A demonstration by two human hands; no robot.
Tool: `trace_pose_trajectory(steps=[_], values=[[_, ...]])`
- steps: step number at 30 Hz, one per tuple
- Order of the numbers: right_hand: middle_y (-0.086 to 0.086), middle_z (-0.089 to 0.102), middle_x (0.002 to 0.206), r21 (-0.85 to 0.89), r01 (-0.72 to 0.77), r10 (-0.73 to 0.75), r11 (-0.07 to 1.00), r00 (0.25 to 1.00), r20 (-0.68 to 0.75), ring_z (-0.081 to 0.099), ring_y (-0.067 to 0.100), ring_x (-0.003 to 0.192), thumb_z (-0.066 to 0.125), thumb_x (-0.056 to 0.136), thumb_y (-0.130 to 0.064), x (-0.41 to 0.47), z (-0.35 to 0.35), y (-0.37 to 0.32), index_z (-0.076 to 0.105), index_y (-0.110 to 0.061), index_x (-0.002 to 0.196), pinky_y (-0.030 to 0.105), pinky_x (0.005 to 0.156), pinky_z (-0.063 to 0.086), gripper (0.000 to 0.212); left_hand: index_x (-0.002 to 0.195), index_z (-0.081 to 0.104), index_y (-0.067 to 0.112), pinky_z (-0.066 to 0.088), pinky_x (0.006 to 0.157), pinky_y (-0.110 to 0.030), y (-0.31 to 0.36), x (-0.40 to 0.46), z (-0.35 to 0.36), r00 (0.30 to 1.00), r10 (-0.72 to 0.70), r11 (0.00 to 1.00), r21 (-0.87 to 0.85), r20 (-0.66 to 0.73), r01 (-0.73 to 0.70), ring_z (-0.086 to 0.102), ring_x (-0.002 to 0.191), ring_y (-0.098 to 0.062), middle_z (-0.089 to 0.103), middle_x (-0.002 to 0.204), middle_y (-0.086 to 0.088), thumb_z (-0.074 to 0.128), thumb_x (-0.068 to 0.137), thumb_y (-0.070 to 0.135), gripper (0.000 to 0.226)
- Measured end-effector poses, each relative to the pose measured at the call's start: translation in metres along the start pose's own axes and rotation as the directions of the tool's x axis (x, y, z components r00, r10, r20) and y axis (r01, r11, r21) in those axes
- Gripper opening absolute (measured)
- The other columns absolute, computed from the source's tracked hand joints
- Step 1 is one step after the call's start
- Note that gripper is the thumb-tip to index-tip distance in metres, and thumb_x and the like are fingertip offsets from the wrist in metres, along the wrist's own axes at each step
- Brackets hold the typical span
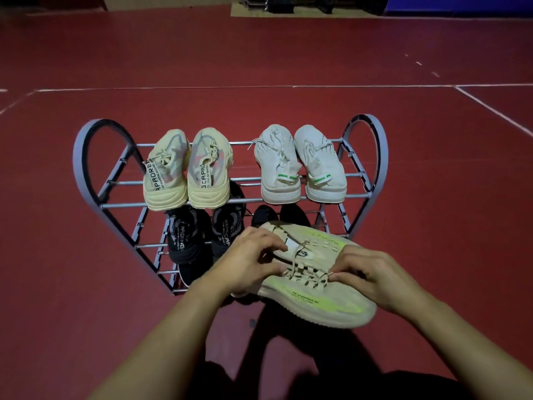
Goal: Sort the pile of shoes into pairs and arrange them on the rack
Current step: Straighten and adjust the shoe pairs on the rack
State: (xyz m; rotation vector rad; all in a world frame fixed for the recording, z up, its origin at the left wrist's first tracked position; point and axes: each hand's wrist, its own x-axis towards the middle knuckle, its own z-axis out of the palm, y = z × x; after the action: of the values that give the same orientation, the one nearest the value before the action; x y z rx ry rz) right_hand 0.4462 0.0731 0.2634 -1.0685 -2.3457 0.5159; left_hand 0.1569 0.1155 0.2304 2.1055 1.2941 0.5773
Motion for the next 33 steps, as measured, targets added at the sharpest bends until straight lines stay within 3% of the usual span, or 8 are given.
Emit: trace_pose_trajectory(steps=[5, 10, 12, 14, 20, 23, 29, 33], values=[[-0.018, 0.064, 0.091, 0.02, 0.056, -0.055, 0.998, 0.998, -0.032, 0.064, 0.001, 0.081, 0.071, 0.092, -0.027, -0.007, 0.0, -0.006, 0.072, -0.021, 0.093, 0.024, 0.068, 0.052, 0.006, 0.117, 0.067, 0.045, 0.028, 0.109, -0.031, 0.005, -0.006, -0.007, 0.992, -0.039, 0.999, 0.012, 0.116, 0.038, 0.035, 0.121, -0.003, 0.059, 0.116, 0.029, 0.07, 0.064, 0.079, 0.063], [-0.016, 0.063, 0.092, 0.035, 0.084, -0.082, 0.996, 0.996, -0.036, 0.064, 0.002, 0.082, 0.07, 0.093, -0.026, -0.009, 0.004, -0.007, 0.071, -0.02, 0.093, 0.025, 0.069, 0.052, 0.007, 0.101, 0.068, 0.042, 0.046, 0.097, -0.02, 0.001, -0.01, -0.023, 0.979, -0.087, 0.976, -0.18, 0.182, 0.121, 0.056, 0.111, -0.002, 0.058, 0.118, 0.007, 0.088, 0.074, 0.04, 0.034], [-0.016, 0.063, 0.092, 0.048, 0.083, -0.082, 0.995, 0.996, -0.032, 0.065, 0.002, 0.082, 0.07, 0.093, -0.026, -0.011, 0.005, -0.006, 0.071, -0.02, 0.094, 0.025, 0.069, 0.052, 0.007, 0.087, 0.068, 0.032, 0.05, 0.098, -0.029, 0.001, -0.014, -0.026, 0.982, -0.04, 0.972, -0.222, 0.186, 0.082, 0.06, 0.115, -0.008, 0.068, 0.118, 0.01, 0.088, 0.077, 0.024, 0.023], [-0.016, 0.063, 0.093, 0.054, 0.084, -0.082, 0.995, 0.996, -0.032, 0.065, 0.002, 0.083, 0.07, 0.093, -0.026, -0.012, 0.006, -0.006, 0.071, -0.02, 0.094, 0.023, 0.07, 0.052, 0.006, 0.08, 0.075, 0.03, 0.044, 0.104, -0.026, 0.001, -0.016, -0.027, 0.984, -0.003, 0.99, -0.138, 0.18, 0.028, 0.053, 0.12, -0.002, 0.069, 0.12, 0.02, 0.083, 0.082, 0.023, 0.01], [-0.014, 0.063, 0.091, 0.042, 0.087, -0.085, 0.995, 0.995, -0.049, 0.065, 0.004, 0.082, 0.07, 0.092, -0.026, -0.011, 0.007, -0.006, 0.071, -0.018, 0.093, 0.026, 0.069, 0.052, 0.008, 0.11, 0.08, 0.032, 0.024, 0.117, -0.024, 0.0, -0.018, -0.028, 0.965, 0.021, 0.994, 0.098, 0.263, -0.048, 0.033, 0.126, -0.004, 0.047, 0.143, 0.034, 0.058, 0.096, 0.014, 0.031], [-0.012, 0.063, 0.091, 0.041, 0.087, -0.084, 0.995, 0.995, -0.06, 0.065, 0.005, 0.082, 0.07, 0.093, -0.026, -0.011, 0.007, -0.006, 0.072, -0.016, 0.092, 0.027, 0.069, 0.052, 0.01, 0.112, 0.079, 0.032, 0.014, 0.116, -0.03, 0.006, -0.017, -0.029, 0.948, 0.021, 0.993, 0.102, 0.318, -0.056, 0.024, 0.131, -0.002, 0.037, 0.148, 0.039, 0.048, 0.09, 0.019, 0.041], [-0.012, 0.063, 0.09, 0.054, 0.091, -0.088, 0.994, 0.994, -0.062, 0.065, 0.006, 0.082, 0.068, 0.094, -0.027, -0.011, 0.008, -0.008, 0.072, -0.016, 0.093, 0.028, 0.069, 0.053, 0.011, 0.105, 0.079, 0.034, 0.013, 0.106, -0.029, 0.005, -0.016, -0.028, 0.936, 0.02, 0.996, 0.077, 0.353, -0.05, 0.021, 0.135, 0.01, 0.042, 0.144, 0.041, 0.041, 0.093, 0.034, 0.04], [-0.011, 0.063, 0.09, 0.051, 0.096, -0.093, 0.994, 0.994, -0.06, 0.065, 0.006, 0.081, 0.068, 0.094, -0.027, -0.01, 0.009, -0.007, 0.071, -0.016, 0.093, 0.028, 0.068, 0.053, 0.012, 0.127, 0.069, 0.034, 0.01, 0.108, -0.028, 0.002, -0.018, -0.025, 0.931, -0.03, 0.999, 0.026, 0.363, 0.022, 0.017, 0.137, 0.015, 0.042, 0.145, 0.038, 0.03, 0.104, 0.055, 0.049]])
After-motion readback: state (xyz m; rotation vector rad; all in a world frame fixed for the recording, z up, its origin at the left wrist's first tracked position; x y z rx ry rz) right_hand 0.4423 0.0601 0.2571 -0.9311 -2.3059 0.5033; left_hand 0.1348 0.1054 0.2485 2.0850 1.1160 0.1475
